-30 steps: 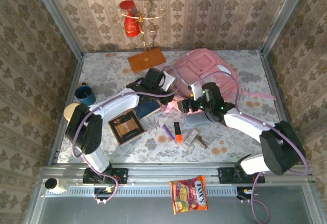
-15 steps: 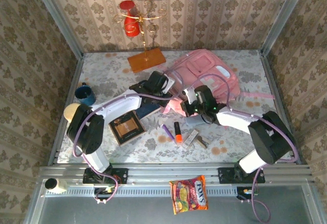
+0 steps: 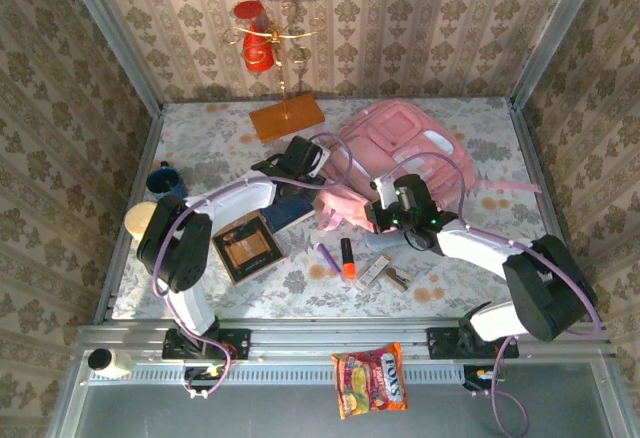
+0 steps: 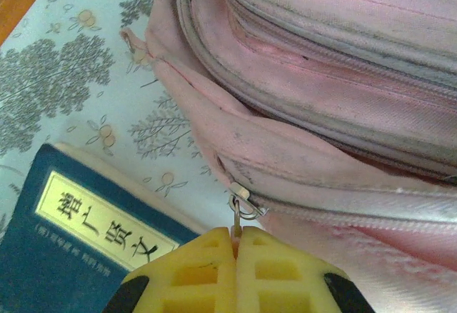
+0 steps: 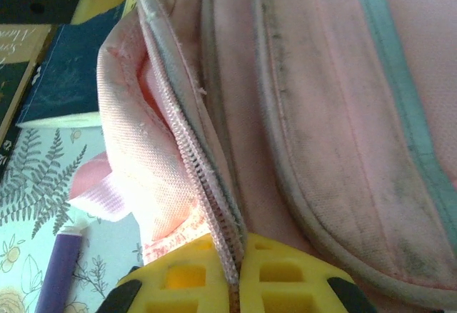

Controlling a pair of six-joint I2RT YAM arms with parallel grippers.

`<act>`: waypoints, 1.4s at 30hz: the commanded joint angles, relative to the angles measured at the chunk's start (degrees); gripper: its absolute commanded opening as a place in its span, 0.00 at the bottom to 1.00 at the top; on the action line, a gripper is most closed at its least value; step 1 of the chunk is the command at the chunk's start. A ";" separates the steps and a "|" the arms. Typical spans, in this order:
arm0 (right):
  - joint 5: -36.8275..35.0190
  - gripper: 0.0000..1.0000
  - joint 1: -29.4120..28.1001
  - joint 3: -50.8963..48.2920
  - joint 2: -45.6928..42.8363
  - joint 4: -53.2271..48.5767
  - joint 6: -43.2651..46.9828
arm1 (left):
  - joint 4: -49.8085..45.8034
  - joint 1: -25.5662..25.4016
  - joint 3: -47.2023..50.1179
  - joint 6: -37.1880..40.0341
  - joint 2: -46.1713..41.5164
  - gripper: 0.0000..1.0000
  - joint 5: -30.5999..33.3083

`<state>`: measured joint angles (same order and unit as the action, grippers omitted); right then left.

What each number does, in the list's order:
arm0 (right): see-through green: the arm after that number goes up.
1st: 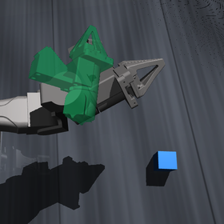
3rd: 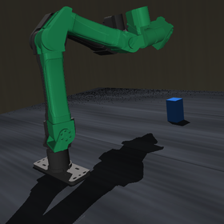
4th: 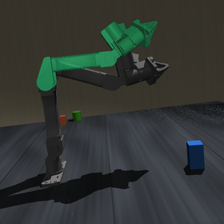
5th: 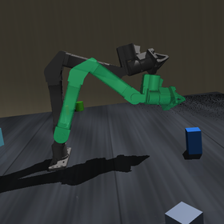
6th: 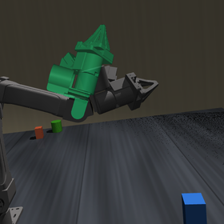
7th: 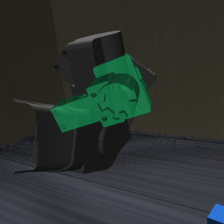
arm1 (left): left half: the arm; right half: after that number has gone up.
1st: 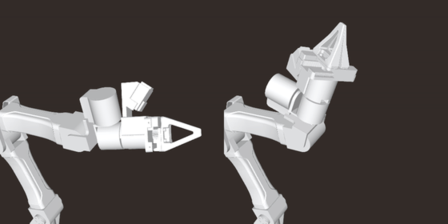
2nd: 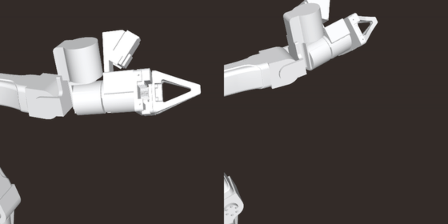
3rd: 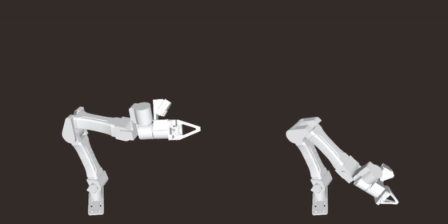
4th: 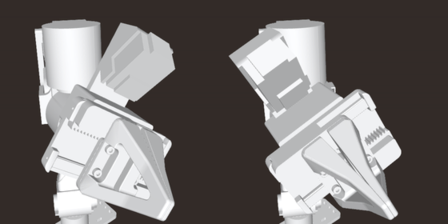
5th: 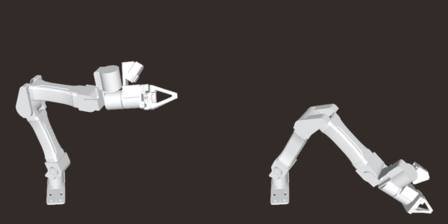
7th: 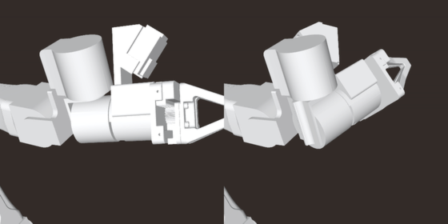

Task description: Pack the student bag

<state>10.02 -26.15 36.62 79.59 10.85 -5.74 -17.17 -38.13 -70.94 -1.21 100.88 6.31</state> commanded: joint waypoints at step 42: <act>-2.75 0.00 6.11 7.74 -5.76 -16.06 -2.24 | -3.64 -0.71 -0.11 -3.54 -8.21 0.00 -6.71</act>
<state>12.27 -22.74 45.98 77.06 -5.58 -5.82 -18.83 -42.78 -71.68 -6.87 93.38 -6.52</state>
